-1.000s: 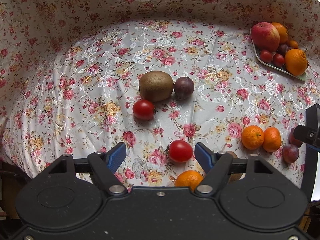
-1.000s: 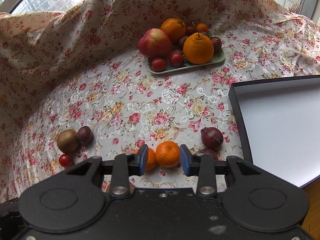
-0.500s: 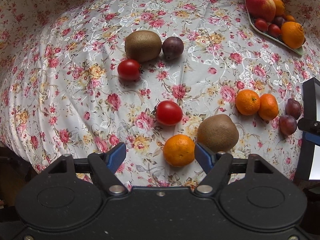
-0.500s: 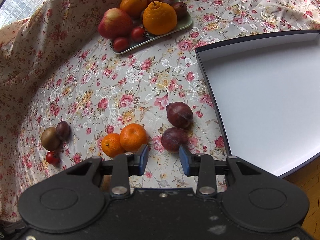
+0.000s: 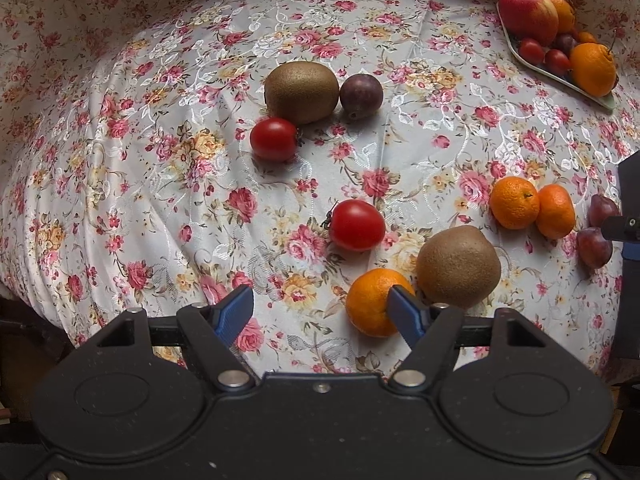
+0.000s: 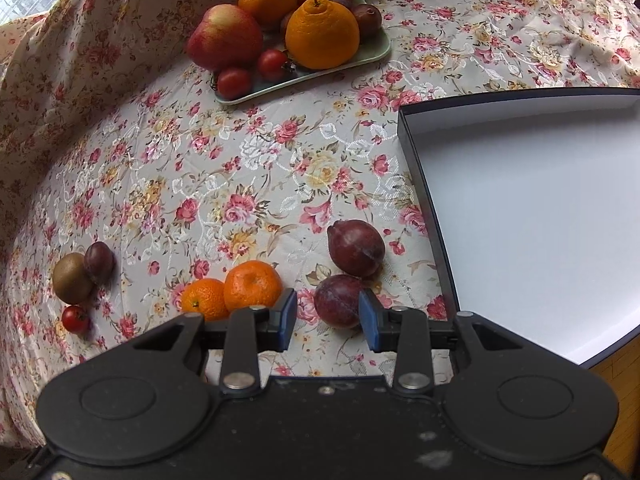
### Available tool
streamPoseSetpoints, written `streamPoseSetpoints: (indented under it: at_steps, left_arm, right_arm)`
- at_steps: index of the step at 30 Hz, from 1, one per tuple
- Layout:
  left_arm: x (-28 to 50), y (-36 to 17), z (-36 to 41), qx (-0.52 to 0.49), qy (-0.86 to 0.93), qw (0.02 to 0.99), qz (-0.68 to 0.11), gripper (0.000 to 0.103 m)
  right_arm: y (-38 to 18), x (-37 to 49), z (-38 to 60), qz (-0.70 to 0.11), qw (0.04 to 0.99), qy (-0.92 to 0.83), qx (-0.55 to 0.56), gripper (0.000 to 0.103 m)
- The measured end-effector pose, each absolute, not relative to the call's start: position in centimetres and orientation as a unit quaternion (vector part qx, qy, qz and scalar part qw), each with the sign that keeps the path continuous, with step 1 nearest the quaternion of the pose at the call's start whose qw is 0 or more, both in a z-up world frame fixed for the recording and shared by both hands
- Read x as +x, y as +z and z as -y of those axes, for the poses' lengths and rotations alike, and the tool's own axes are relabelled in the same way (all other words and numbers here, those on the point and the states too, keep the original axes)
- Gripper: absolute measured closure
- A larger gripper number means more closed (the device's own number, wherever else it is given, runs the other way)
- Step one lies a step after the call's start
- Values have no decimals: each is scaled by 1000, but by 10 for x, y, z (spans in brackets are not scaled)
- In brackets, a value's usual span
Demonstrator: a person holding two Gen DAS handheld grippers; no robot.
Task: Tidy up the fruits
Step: 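Move the left tool toward a mandarin while the right tool approaches a dark plum, then close the right tool on the dark plum while the left tool grasps the mandarin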
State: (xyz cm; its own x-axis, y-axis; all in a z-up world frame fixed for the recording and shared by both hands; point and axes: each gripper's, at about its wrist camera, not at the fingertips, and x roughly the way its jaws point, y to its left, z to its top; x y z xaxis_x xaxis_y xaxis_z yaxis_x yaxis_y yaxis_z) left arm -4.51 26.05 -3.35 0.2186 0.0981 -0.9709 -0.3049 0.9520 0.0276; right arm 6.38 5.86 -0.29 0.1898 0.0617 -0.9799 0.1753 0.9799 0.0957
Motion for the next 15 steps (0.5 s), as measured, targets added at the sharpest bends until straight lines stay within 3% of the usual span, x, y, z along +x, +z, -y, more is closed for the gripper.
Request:
streamPoseSetpoints:
  at_steps: [15]
  left_arm:
    - [-61,-42,-250,-87,92,794,-595,29]
  right_arm:
    - [-6,71,-50,-646,747,-61,143,65]
